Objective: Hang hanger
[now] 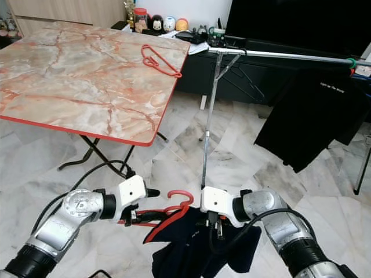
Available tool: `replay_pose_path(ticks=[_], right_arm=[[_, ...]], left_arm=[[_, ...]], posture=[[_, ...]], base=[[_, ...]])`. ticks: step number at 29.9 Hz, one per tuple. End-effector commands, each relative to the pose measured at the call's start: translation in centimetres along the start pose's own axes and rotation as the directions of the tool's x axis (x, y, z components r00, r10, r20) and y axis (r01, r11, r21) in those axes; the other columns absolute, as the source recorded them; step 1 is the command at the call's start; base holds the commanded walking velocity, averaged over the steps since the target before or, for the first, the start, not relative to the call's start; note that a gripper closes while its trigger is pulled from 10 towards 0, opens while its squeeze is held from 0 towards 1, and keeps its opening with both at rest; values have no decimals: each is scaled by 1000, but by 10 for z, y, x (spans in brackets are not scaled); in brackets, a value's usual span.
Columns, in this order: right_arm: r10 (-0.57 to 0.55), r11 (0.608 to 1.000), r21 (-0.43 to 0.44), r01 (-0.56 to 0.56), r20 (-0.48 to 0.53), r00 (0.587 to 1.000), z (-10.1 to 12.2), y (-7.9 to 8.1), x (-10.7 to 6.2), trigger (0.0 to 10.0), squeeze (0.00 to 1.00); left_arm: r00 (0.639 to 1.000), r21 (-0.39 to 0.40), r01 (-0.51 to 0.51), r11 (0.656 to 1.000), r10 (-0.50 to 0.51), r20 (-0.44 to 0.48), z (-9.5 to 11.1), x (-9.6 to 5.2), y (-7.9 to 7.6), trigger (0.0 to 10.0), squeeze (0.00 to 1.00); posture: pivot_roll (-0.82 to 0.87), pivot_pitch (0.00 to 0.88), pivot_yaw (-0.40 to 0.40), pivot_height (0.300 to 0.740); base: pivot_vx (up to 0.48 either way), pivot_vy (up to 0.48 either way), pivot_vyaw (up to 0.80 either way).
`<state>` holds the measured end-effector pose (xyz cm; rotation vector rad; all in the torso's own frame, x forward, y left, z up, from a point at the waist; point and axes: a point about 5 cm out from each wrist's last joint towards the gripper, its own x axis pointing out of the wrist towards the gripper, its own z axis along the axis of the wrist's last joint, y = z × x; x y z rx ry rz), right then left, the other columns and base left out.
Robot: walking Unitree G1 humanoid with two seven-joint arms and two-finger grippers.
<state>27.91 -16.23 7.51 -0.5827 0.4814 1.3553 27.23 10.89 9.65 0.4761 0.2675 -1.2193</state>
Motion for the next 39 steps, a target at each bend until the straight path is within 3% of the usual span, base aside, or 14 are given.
replay_pose_path(ticks=[1,18,25,29,34,39], right_arm=[[-5,999,-41,6,28,1000,12,-3,-1,10000,0],[23,998,-58,-21,39,999,17,0,4,10000,0],[4,998,-59,-4,0,1000,12,-2,2,10000,0],[-1,999,-54,1,-6,1000,10,-3,0,10000,0],[6,999,-53,-6,1,1000,12,-2,1,10000,0],[10,998,-54,-9,8,1000,13,-2,2,10000,0]], left_arm=[[1000,31,20,999,-20,-13,2,3,-1,10000,0],[995,91,39,995,-31,-92,-5,5,-1,10000,0],[981,193,-2,981,40,-189,-13,-4,6,10000,0],[978,221,-62,973,104,-182,-12,-9,11,10000,0],[976,214,-107,971,144,-163,-12,-8,14,10000,0],[986,169,-66,983,91,-141,-10,-3,7,10000,0]], posture=[[3,0,-47,740],[2,0,-40,740],[3,0,-39,740],[7,0,-44,740],[7,0,-45,740],[7,0,-47,740]], base=[[0,0,0],[0,0,0],[0,0,0],[0,0,0],[0,0,0],[0,0,0]])
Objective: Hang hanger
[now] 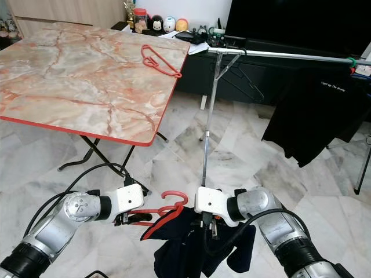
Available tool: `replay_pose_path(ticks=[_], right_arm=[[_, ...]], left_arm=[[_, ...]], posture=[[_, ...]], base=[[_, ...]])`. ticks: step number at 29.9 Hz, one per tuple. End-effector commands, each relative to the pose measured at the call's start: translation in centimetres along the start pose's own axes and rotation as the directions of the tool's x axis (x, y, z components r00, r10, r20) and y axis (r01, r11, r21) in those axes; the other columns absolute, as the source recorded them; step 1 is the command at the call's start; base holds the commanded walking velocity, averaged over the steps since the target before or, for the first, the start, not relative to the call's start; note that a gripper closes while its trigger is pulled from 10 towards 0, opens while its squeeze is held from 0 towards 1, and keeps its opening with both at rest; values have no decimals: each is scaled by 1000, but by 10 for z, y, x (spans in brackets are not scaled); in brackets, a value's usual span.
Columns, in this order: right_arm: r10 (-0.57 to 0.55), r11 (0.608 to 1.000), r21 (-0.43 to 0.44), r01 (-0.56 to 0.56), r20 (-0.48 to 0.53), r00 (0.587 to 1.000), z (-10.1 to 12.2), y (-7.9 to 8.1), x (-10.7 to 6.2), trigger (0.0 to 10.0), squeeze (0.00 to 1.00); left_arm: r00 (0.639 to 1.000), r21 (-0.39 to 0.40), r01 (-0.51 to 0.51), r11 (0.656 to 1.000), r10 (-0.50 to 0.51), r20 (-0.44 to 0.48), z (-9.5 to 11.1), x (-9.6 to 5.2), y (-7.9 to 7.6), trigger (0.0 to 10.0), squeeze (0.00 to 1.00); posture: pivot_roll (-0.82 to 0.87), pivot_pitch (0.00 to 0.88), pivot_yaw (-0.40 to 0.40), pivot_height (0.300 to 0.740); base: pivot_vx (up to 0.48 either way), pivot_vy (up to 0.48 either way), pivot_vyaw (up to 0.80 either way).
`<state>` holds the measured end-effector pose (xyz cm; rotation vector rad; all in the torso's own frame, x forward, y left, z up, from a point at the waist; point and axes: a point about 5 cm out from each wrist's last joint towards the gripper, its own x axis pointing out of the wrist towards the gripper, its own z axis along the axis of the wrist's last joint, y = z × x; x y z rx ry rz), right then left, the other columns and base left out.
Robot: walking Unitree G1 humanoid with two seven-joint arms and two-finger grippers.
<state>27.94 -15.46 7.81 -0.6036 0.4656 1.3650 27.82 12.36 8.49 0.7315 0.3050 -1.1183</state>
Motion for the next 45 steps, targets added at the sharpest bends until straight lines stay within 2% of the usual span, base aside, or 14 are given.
replay_pose_path(ticks=[1,9,19,22,24,36,45], right_arm=[[7,1000,-28,-7,9,1000,6,-2,-2,10000,0],[0,1000,-25,0,15,1000,8,-4,-2,10000,0],[-19,1000,-11,20,26,999,9,-7,-1,10000,0],[-66,998,-13,66,17,998,8,-13,-2,10000,0],[-72,997,-13,73,13,997,8,-14,-2,10000,0],[-43,999,-18,43,18,999,9,-12,2,10000,0],[-7,1000,-25,7,-25,1000,1,-7,0,10000,0]], left_arm=[[999,3,11,1000,-11,38,8,0,0,10000,0],[994,-37,41,998,-37,101,19,9,-3,10000,0],[989,-65,63,996,-54,137,26,13,-7,10000,0],[984,-87,134,987,-122,133,26,10,-15,10000,0],[983,-84,145,986,-134,125,25,10,-16,10000,0],[987,-89,118,989,-107,120,25,10,-14,10000,0],[987,-131,103,986,-85,135,20,-5,-5,10000,0]], posture=[[7,0,-47,740],[1,0,-50,740],[2,0,-51,740],[3,0,-52,740],[3,0,-52,740],[9,0,-55,740],[7,0,-56,740]], base=[[0,0,0],[0,0,0],[0,0,0],[0,0,0],[0,0,0],[0,0,0],[0,0,0]])
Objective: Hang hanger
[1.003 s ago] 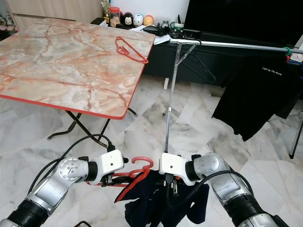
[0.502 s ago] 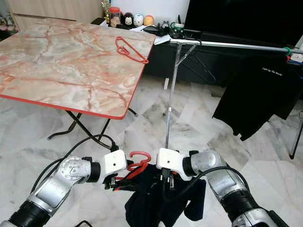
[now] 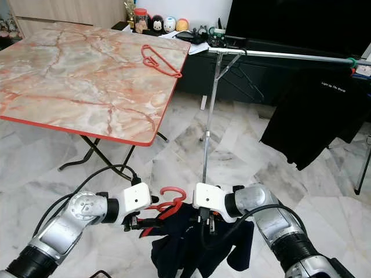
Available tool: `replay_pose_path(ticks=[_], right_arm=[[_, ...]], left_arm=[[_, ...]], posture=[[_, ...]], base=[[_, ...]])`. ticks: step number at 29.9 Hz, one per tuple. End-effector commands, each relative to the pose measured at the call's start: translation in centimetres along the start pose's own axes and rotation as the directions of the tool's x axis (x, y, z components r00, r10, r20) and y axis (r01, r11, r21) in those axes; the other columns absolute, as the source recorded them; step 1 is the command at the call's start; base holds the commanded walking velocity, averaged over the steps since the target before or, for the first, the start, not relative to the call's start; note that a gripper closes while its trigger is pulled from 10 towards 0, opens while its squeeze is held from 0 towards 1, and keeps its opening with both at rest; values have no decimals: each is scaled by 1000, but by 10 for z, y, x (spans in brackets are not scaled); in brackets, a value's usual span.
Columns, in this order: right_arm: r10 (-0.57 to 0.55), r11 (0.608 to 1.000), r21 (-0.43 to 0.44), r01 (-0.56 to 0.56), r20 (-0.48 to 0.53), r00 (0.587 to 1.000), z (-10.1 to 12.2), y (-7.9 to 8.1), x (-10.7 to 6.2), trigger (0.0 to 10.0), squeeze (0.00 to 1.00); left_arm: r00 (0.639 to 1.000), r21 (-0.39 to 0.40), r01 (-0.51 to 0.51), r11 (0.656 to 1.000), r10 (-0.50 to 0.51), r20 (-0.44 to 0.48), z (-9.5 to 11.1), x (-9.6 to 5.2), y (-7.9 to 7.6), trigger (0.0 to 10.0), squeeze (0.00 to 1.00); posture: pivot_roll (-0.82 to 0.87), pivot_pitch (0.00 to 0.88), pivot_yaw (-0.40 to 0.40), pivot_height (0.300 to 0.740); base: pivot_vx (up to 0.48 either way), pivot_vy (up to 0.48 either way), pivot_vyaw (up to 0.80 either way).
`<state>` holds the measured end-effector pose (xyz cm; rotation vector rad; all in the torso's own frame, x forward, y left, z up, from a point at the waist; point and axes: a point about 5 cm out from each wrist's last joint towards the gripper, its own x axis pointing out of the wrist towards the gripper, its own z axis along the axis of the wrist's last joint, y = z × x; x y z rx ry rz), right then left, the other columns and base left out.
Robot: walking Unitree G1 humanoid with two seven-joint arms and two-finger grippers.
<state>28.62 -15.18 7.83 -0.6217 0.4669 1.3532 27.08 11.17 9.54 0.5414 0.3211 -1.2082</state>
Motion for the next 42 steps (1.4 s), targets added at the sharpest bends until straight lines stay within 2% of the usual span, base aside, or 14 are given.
replay_pose_path(ticks=[1,10,11,14,15,16,17,42], right_arm=[[9,1000,-19,-10,-13,1000,-1,-1,-3,10000,0],[32,999,-24,-32,-3,999,1,1,-2,10000,0],[35,999,-25,-35,0,999,1,2,-2,10000,0],[36,999,-26,-36,1,999,1,2,-2,10000,0],[37,999,-25,-37,1,999,1,2,-2,10000,0],[38,999,-25,-38,2,999,1,2,-2,10000,0],[40,999,-26,-40,4,999,2,2,-2,10000,0],[39,999,-30,-38,32,999,8,2,4,10000,0]], left_arm=[[1000,-13,10,1000,-9,29,5,-5,0,10000,0],[997,-59,13,998,-8,73,6,-8,1,10000,0],[997,-68,21,997,-15,81,7,-7,0,9373,0],[996,-71,28,997,-22,84,8,-7,-2,8824,0],[996,-73,30,997,-24,84,8,-6,-2,6667,0],[996,-75,32,997,-25,87,8,-6,-2,1647,0],[996,-78,33,996,-26,88,8,-5,-2,0,0],[993,-102,90,991,-81,92,8,0,-11,0,0]], posture=[[8,0,-57,740],[7,0,-59,740],[7,0,-60,740],[7,0,-60,740],[5,0,-60,740],[5,0,-60,740],[5,0,-60,740],[5,0,-61,740]], base=[[0,0,0],[0,0,0],[0,0,0],[0,0,0],[0,0,0],[0,0,0],[0,0,0],[0,0,0]])
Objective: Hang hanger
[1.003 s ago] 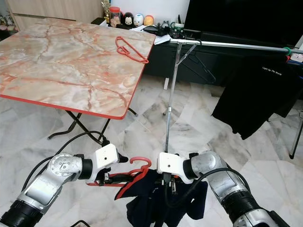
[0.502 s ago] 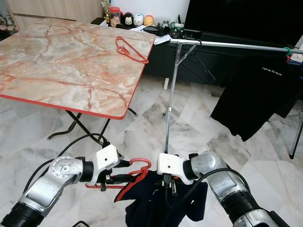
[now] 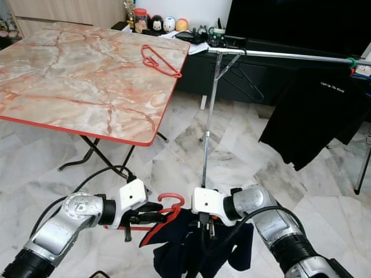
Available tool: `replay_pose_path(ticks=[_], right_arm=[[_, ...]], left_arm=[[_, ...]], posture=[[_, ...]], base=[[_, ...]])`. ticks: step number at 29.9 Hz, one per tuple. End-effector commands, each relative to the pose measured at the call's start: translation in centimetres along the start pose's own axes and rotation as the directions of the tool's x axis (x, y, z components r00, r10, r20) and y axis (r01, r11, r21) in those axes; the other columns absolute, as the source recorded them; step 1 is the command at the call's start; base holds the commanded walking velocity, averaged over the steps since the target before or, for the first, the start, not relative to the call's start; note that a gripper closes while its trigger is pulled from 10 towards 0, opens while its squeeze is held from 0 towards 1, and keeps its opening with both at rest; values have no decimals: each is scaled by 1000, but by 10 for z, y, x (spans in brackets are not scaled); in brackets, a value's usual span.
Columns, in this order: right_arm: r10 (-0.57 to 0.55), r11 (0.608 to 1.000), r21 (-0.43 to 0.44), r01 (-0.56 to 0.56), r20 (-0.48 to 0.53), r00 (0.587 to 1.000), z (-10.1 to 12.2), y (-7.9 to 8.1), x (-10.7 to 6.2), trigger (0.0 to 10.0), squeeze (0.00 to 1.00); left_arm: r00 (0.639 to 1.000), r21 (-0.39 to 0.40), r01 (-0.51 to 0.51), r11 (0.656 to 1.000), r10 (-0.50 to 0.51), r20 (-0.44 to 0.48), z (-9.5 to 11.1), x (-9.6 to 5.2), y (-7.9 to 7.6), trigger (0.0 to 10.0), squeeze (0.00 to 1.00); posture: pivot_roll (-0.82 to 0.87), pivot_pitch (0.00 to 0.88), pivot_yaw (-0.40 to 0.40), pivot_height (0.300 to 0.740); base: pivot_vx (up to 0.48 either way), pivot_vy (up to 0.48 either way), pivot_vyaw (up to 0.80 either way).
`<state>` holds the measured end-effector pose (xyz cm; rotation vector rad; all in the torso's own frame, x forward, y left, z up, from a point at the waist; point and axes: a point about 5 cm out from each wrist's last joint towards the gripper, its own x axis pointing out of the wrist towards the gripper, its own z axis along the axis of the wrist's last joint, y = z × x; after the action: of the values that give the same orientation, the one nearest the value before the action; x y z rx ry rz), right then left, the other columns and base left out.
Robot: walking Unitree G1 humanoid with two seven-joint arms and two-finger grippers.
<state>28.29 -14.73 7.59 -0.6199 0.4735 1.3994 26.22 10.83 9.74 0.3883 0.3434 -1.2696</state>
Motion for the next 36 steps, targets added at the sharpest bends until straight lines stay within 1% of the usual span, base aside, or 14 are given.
replay_pose_path(ticks=[1,11,27,28,29,30,36], right_arm=[[-5,1000,-20,6,28,1000,6,-2,-1,10000,0],[-2,1000,-26,3,37,999,9,-2,1,10000,0],[3,1000,-24,-2,31,1000,8,-2,1,10000,0],[8,1000,-20,-8,31,999,8,-2,0,10000,125],[11,1000,-18,-11,31,999,8,-2,0,10000,125],[16,1000,-13,-16,31,999,7,-1,0,10000,1000],[20,1000,-15,-19,24,1000,6,-1,-2,10000,1000]], left_arm=[[1000,5,14,1000,-14,10,3,2,-3,0,0],[1000,6,18,1000,-18,13,4,5,-4,0,0],[1000,6,-2,1000,2,14,4,3,-2,0,0],[1000,6,-3,1000,3,14,4,3,-1,0,0],[1000,6,-3,1000,3,14,4,3,-1,0,0],[1000,6,-5,1000,5,15,3,3,-1,0,0],[1000,7,-14,1000,14,14,2,3,0,0,0]], posture=[[5,0,-61,740],[7,0,-62,740],[5,0,-63,740],[4,0,-63,740],[4,0,-63,740],[4,0,-63,740],[2,0,-66,740]], base=[[0,0,0],[0,0,0],[0,0,0],[0,0,0],[0,0,0],[0,0,0],[0,0,0]])
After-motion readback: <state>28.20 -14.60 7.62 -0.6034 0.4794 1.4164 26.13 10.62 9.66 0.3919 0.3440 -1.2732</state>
